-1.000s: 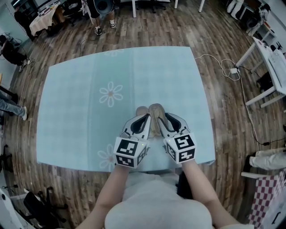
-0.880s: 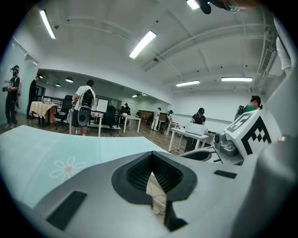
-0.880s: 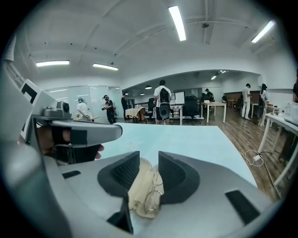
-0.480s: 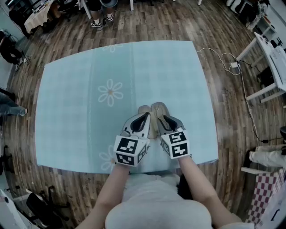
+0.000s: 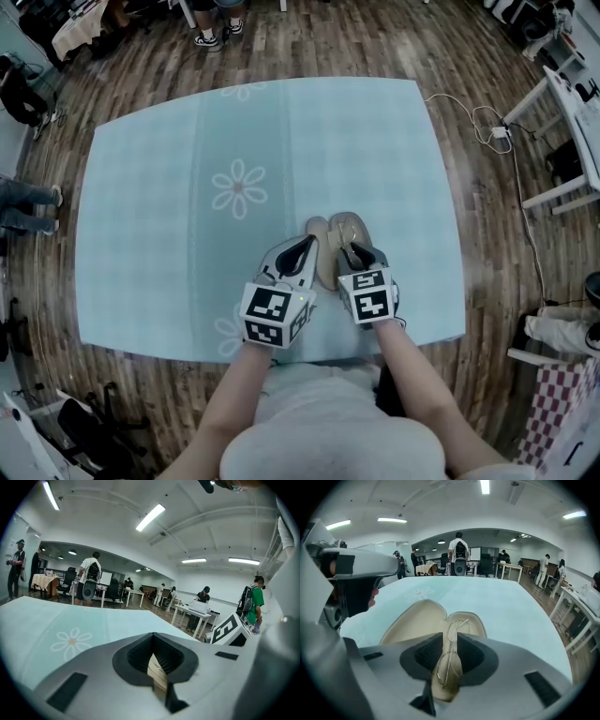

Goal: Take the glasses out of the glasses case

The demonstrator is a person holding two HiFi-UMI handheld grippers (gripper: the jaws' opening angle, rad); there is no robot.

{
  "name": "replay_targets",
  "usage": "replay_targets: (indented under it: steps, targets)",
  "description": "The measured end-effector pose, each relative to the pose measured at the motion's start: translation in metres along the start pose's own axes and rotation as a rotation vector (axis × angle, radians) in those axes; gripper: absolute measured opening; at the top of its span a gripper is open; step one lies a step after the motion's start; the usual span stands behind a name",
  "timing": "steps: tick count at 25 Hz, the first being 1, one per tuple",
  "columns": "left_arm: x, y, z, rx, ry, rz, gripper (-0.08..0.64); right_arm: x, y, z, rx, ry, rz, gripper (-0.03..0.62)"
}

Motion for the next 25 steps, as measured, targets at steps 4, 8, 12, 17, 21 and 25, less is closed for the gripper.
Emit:
replay_targets:
  steps: [4,8,12,17,21,25]
  targets:
    - [0.002,0.006,-0.001,-0.007,0.007,-0.01,0.008,0.007,-0.003,-0.002,0.01,0.021,-0.007,0.091]
    - [0.004,0.014,-0.001,-0.018,0.011,-0.013,0.008,0.016,0.001,-0.001,-0.007,0.056,0.002,0.089]
    - [0.006,0.017,-0.001,-0.028,0.006,-0.009,0.008,0.021,-0.003,-0.004,-0.009,0.108,-0.019,0.077]
    - [0.006,0.018,0.001,-0.032,0.001,-0.005,0.008,0.027,-0.008,-0.006,-0.024,0.213,-0.047,0.057]
    - [0.003,0.018,0.001,-0.034,-0.005,0.003,0.008,0.027,-0.008,-0.005,-0.03,0.243,-0.077,0.049]
    - [-0.002,0.023,0.003,-0.037,-0.014,0.016,0.008,0.028,-0.009,-0.005,-0.009,0.207,-0.083,0.032]
Point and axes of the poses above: the fingertips, and each gripper's own axes: x forward along the fingers, y to its left, z out of its top, the point moved 6 cm from there along -x, backward along the fingers, and after that the axes turned 8 degrees about -y, right-handed, at the moved point
